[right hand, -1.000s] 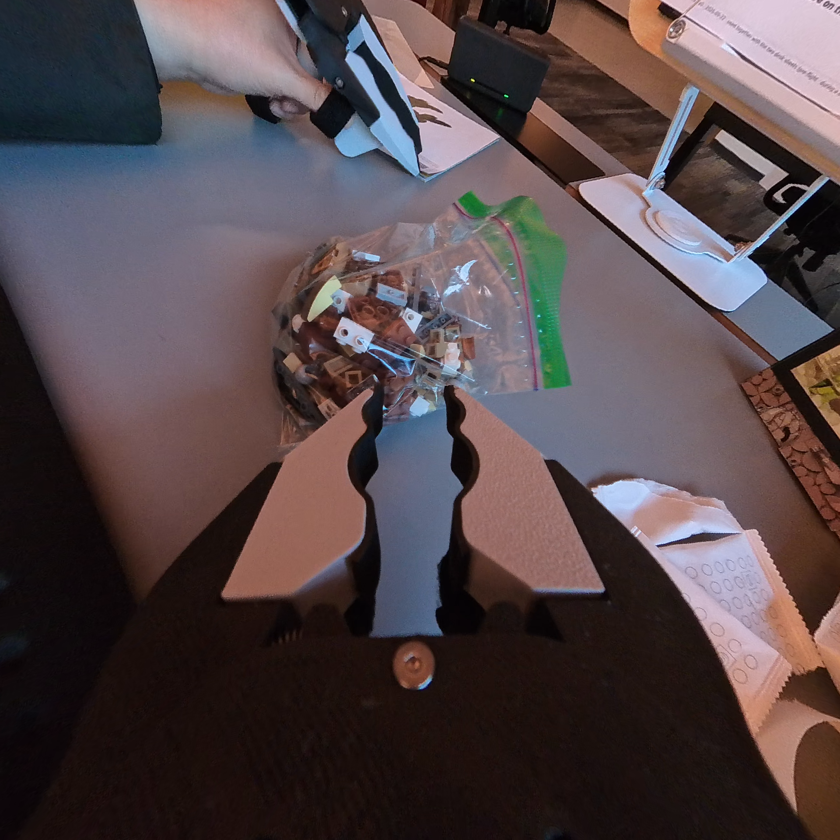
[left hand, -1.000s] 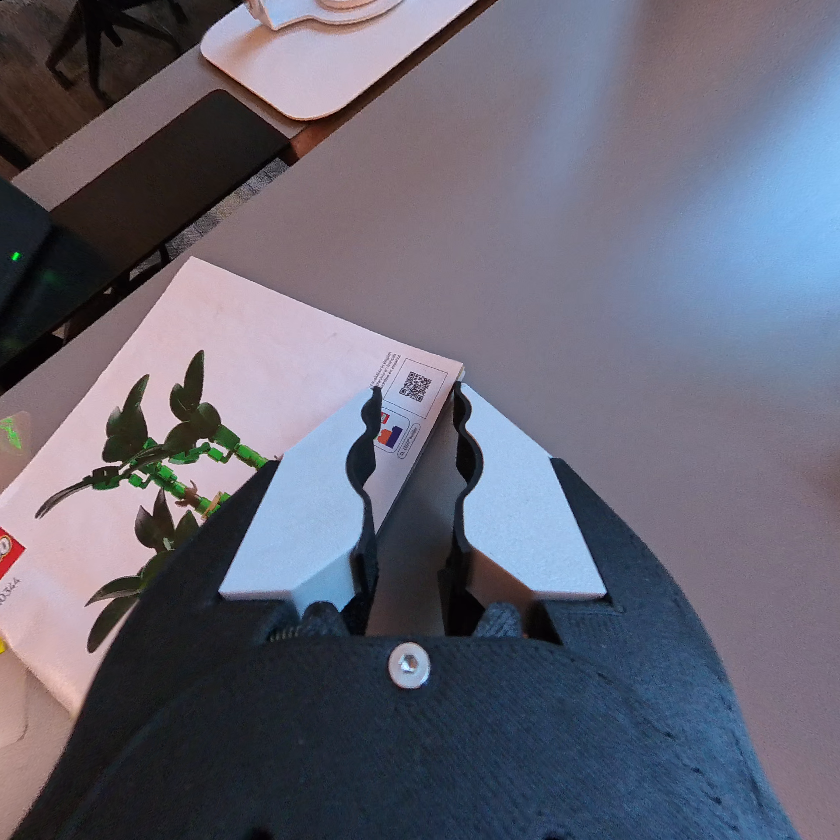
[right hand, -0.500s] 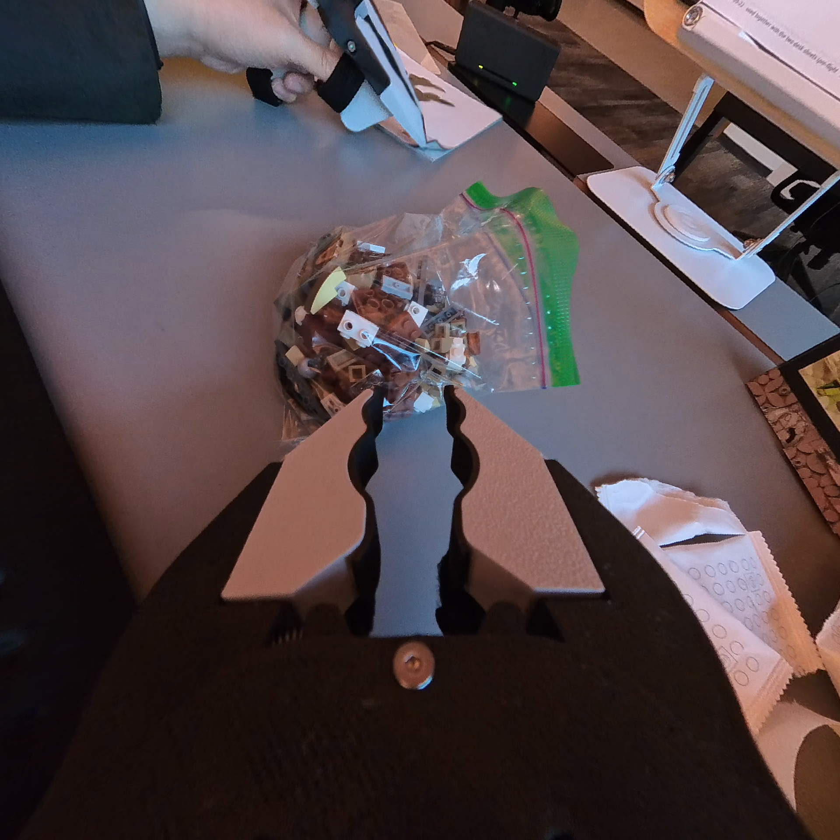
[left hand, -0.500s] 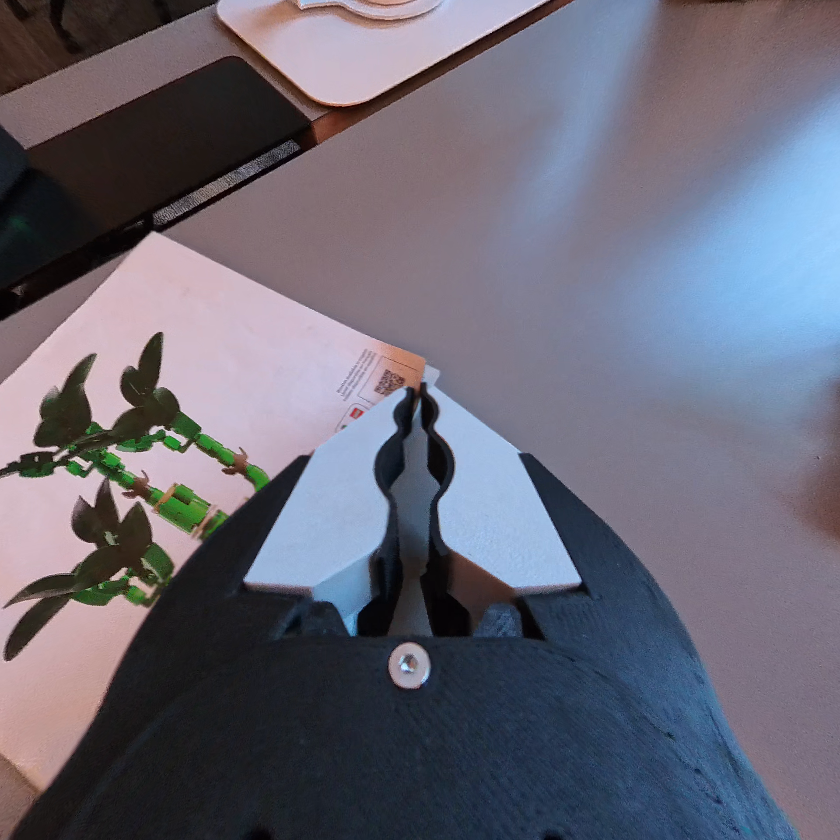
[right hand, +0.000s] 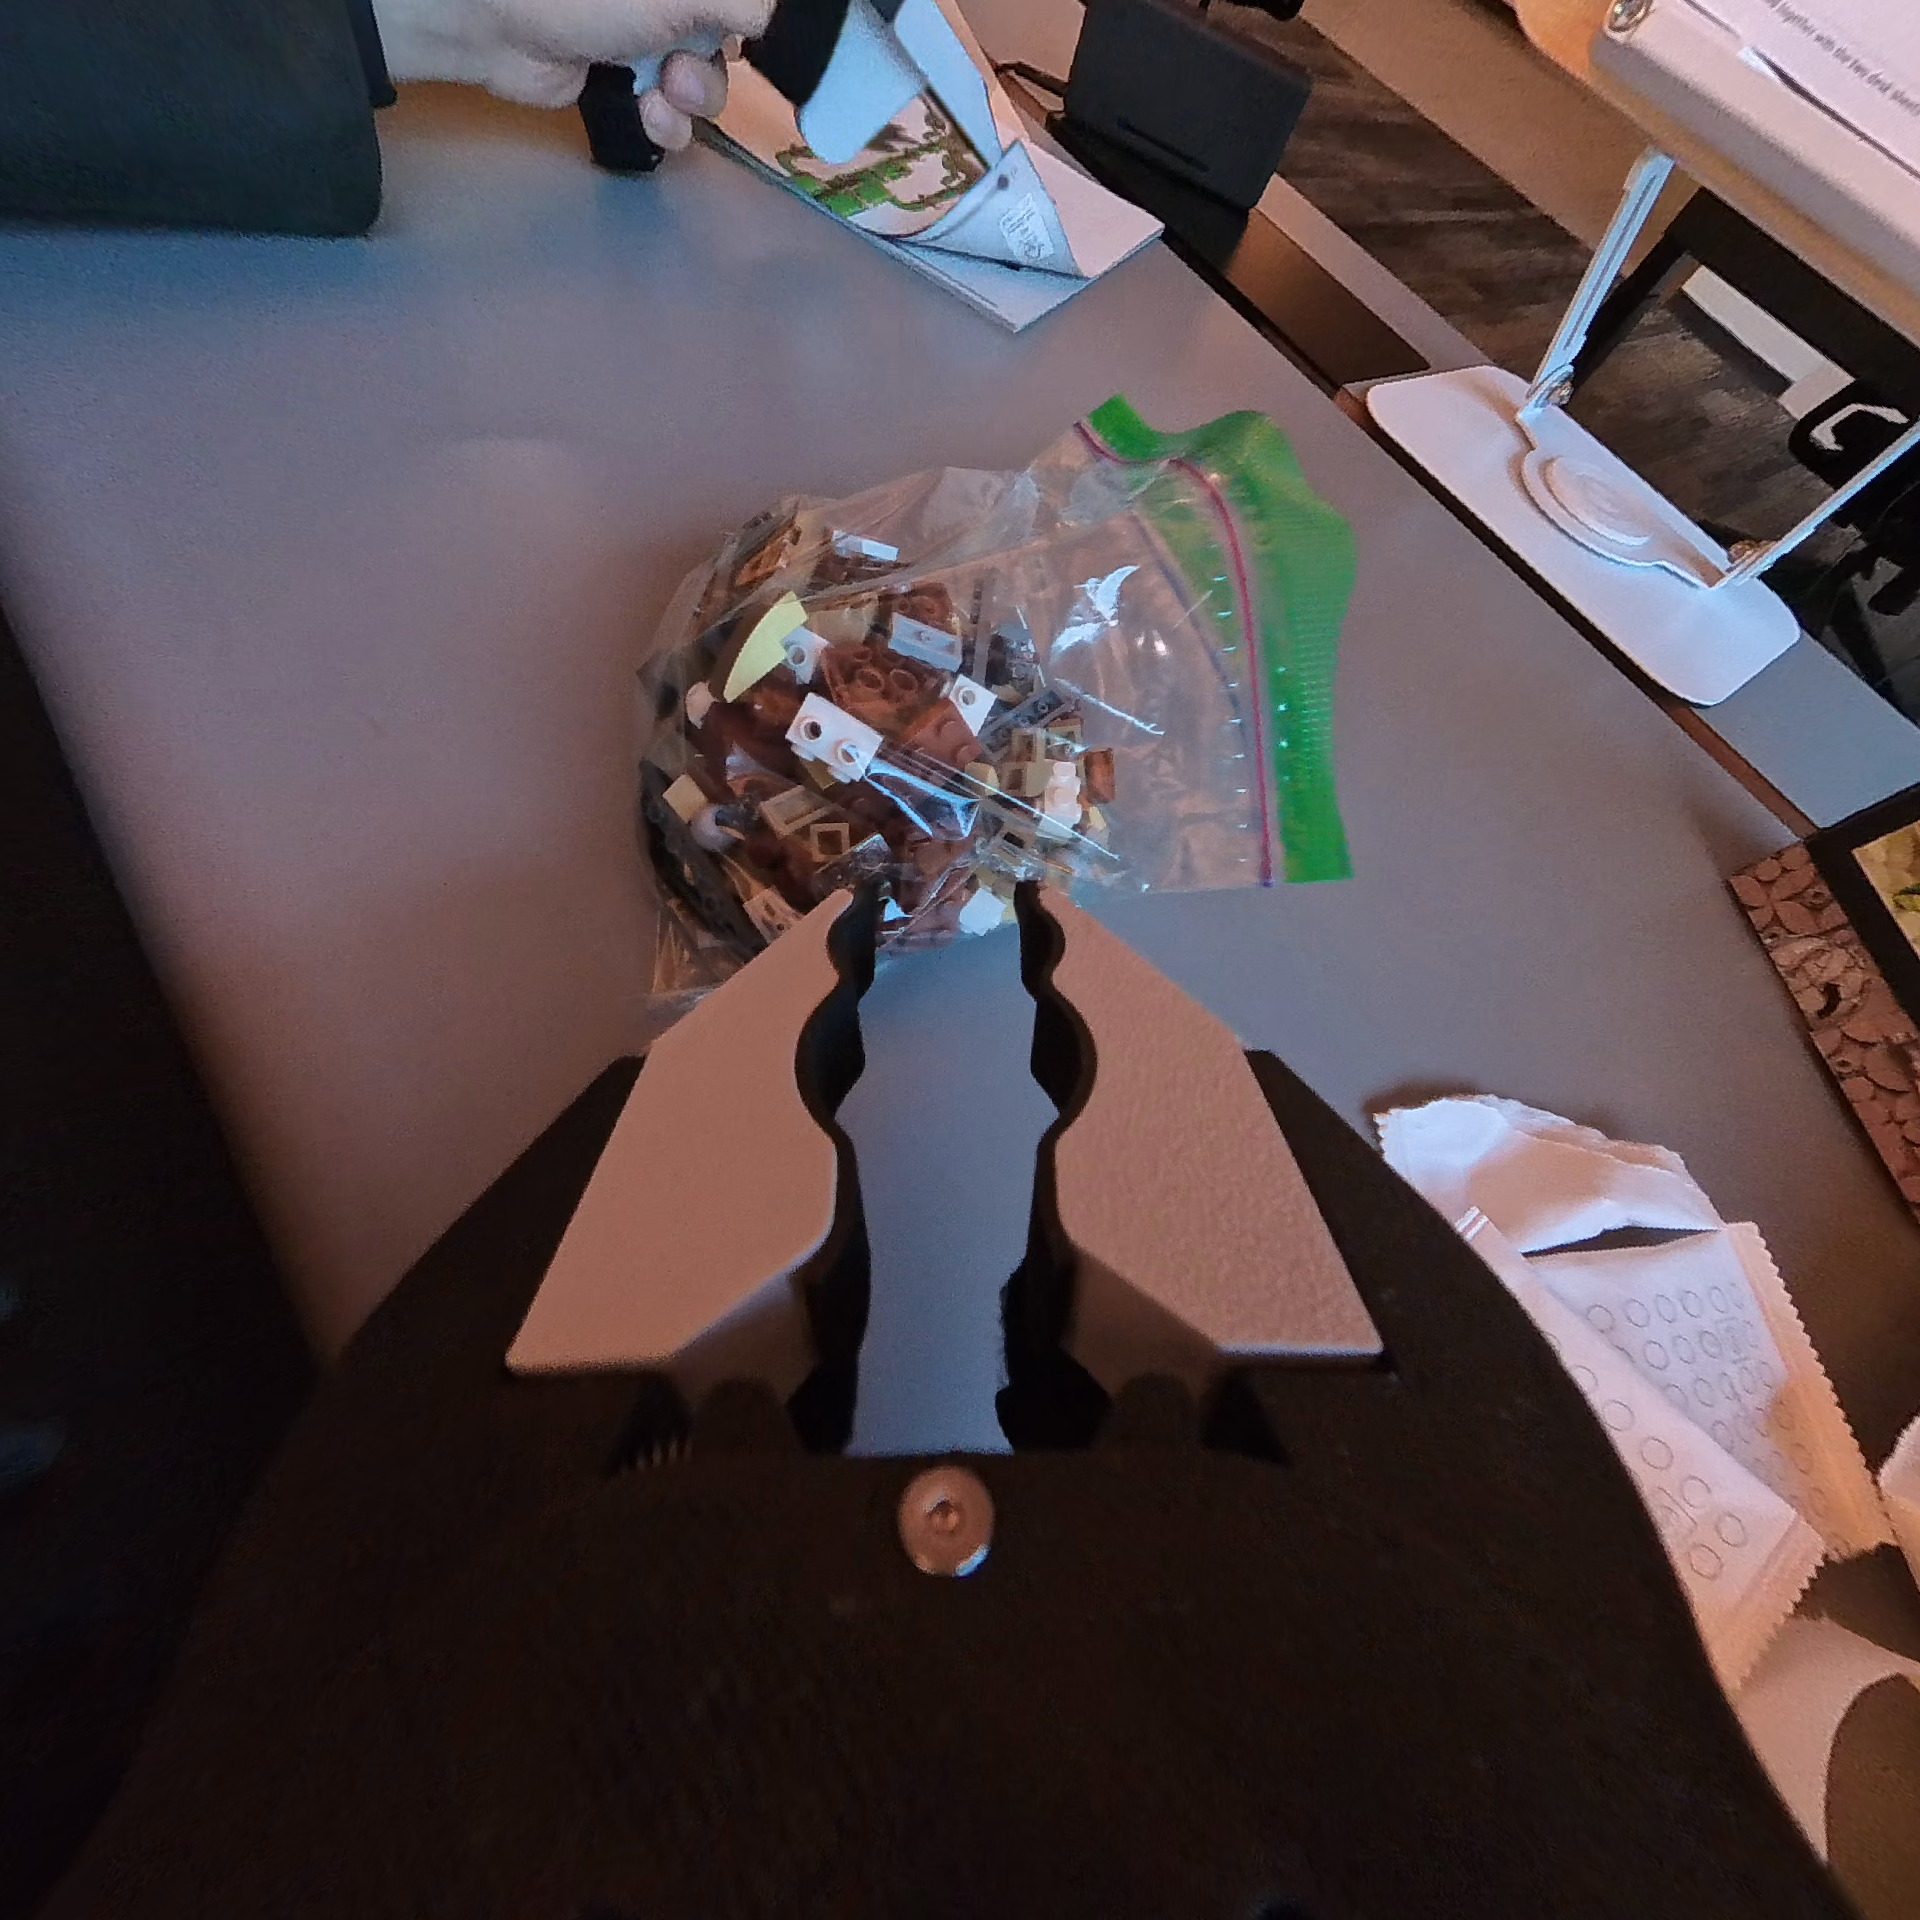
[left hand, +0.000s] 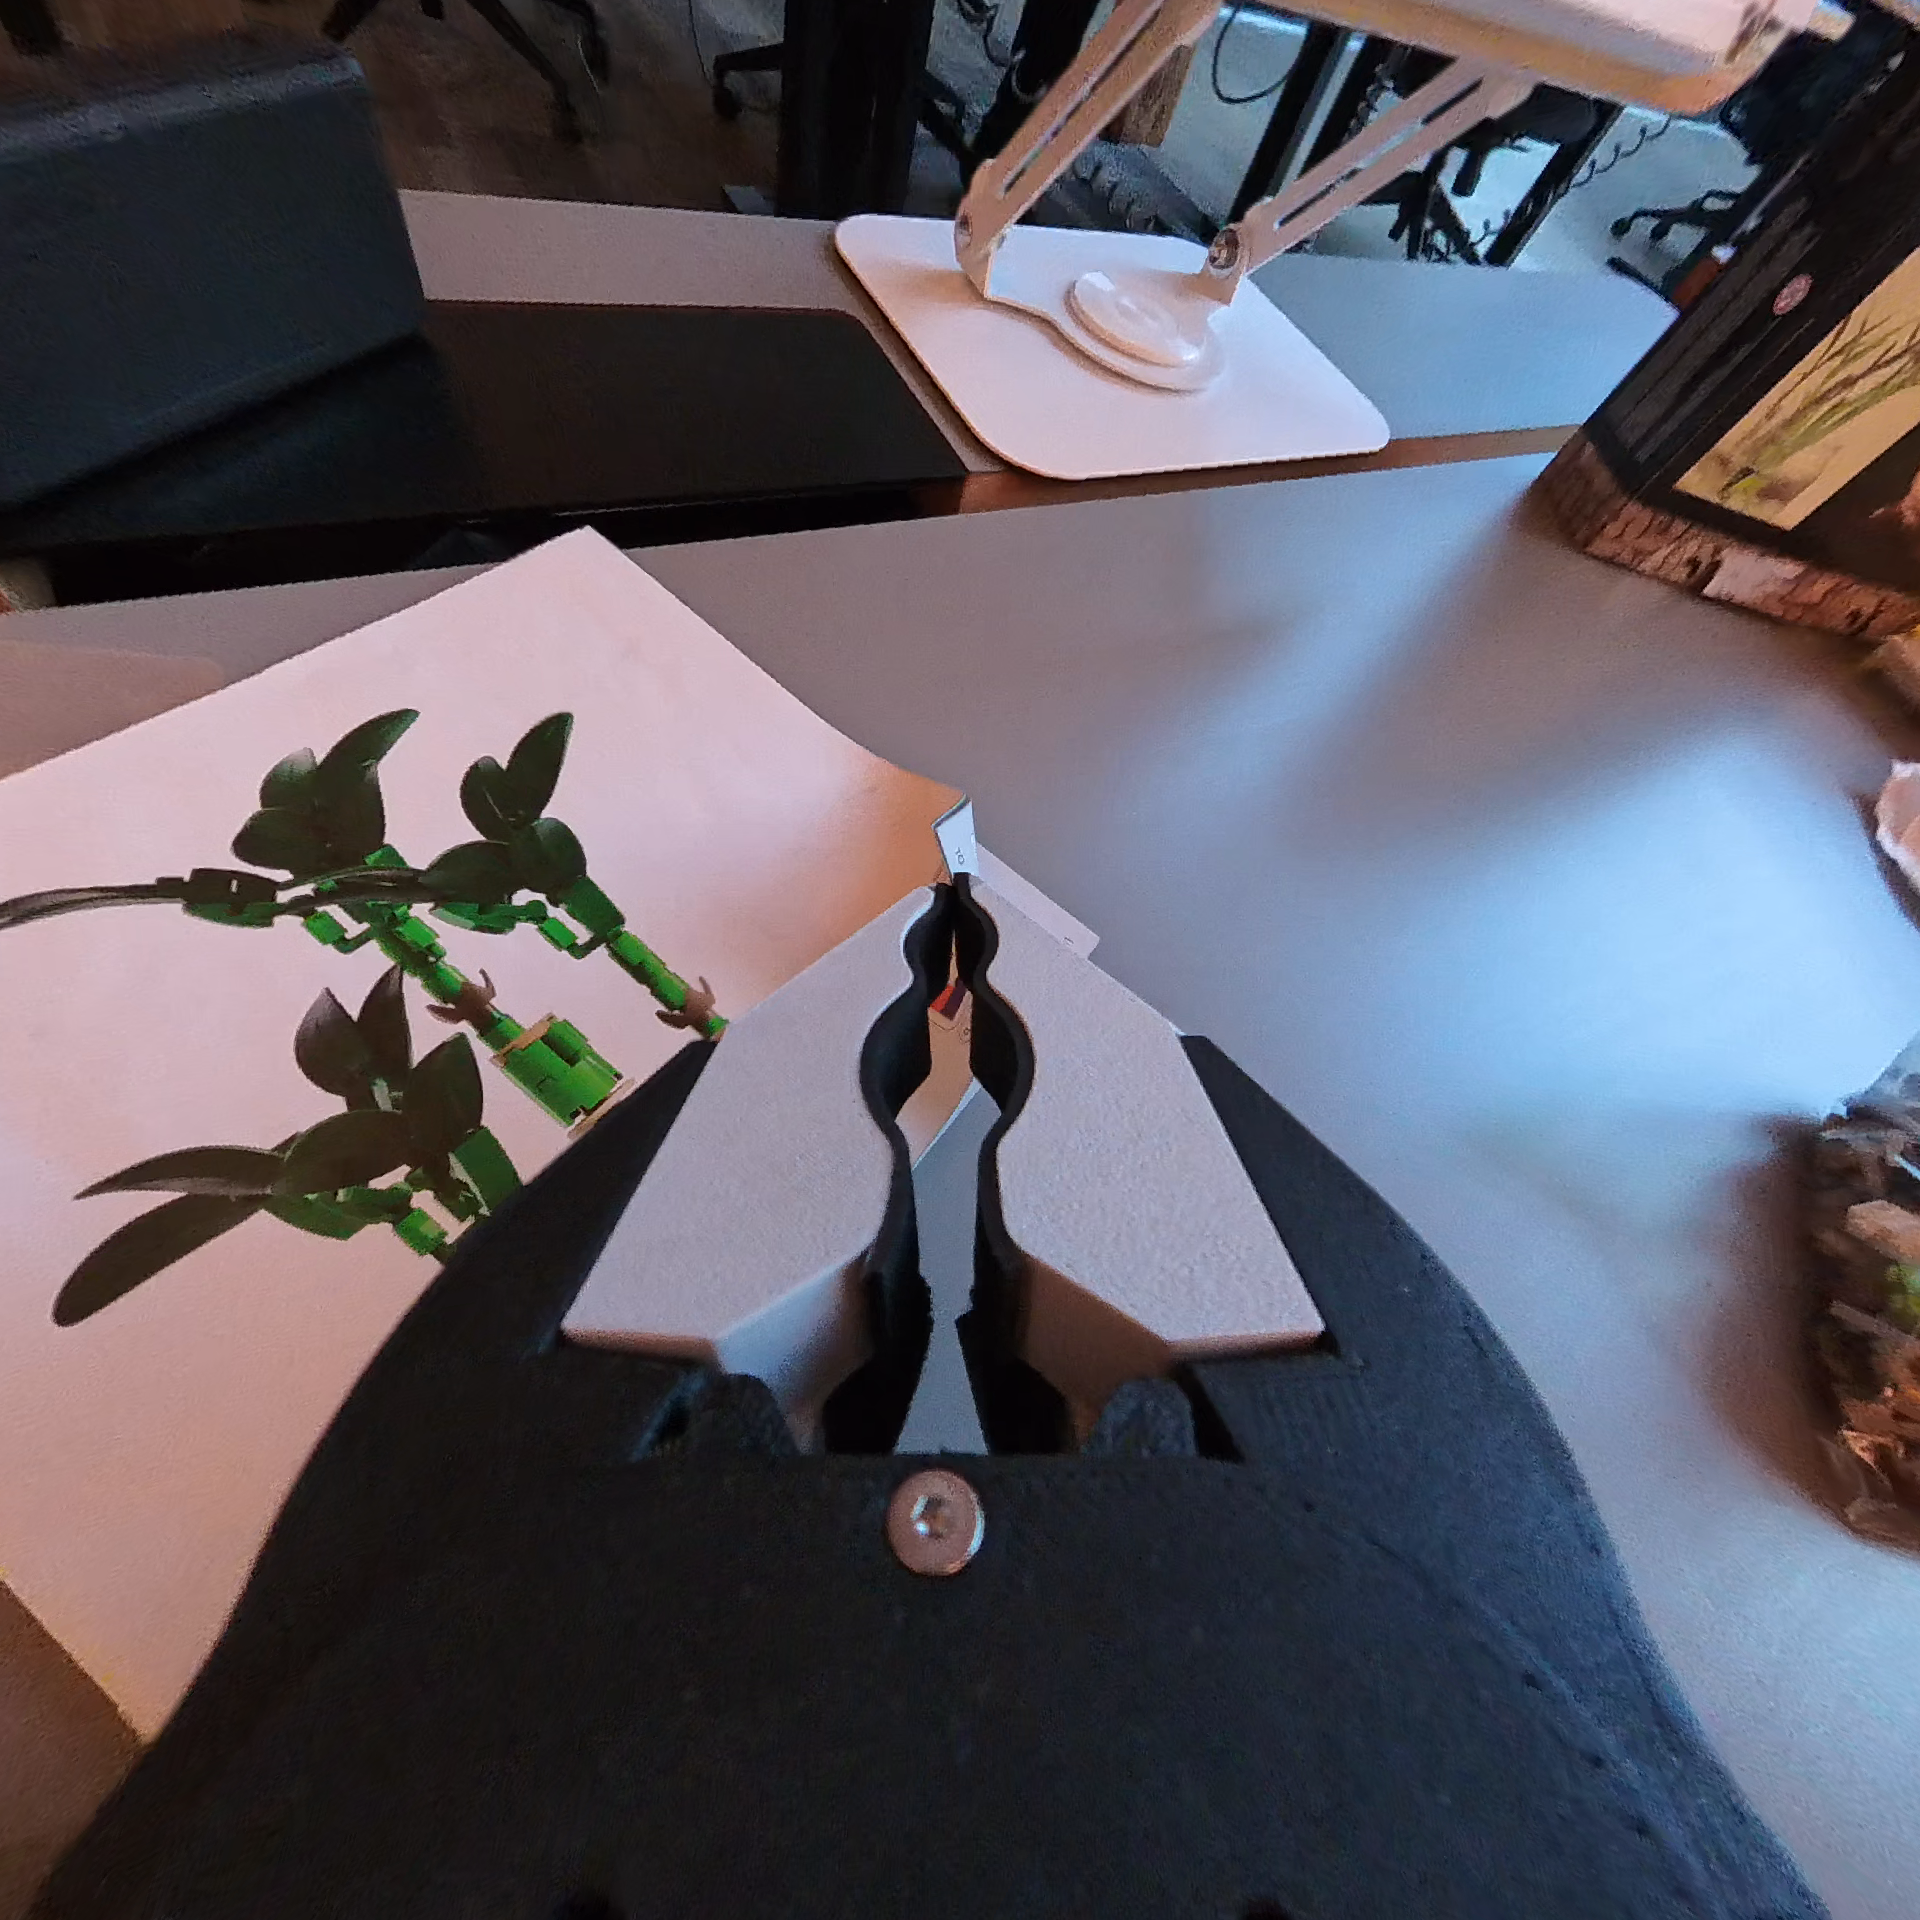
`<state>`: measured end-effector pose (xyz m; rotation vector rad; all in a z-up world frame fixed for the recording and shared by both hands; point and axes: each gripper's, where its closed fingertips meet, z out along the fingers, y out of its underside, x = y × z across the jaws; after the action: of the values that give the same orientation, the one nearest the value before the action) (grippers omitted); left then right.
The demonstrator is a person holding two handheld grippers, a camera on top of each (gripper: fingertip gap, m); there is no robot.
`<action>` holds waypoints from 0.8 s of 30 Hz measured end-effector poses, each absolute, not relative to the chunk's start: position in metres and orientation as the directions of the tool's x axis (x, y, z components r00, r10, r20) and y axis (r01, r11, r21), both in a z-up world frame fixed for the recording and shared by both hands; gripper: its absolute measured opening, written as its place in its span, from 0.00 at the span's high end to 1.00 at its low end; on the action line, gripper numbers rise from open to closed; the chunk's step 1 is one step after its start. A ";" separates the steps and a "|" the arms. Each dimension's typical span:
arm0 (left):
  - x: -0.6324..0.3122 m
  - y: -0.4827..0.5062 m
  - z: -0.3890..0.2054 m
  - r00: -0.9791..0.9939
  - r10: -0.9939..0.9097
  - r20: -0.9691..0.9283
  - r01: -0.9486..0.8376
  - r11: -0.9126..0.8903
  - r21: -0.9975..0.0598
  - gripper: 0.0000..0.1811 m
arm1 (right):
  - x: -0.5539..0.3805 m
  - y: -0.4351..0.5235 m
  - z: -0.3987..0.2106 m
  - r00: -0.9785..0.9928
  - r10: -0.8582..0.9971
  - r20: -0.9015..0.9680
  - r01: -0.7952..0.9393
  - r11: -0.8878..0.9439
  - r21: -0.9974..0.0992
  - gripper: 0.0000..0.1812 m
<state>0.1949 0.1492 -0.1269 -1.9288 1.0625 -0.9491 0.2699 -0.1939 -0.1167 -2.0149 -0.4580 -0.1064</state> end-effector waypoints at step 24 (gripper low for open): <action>0.176 0.165 -0.132 0.445 -0.835 0.322 -0.305 -0.480 -0.822 1.00 | 0.207 0.124 -0.130 0.990 0.028 -0.135 -0.071 -0.735 -0.674 1.00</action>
<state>0.1758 0.1653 -0.1317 -2.0018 0.9534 -0.9733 0.2069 0.1243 -0.1299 -2.3904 0.0297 0.1758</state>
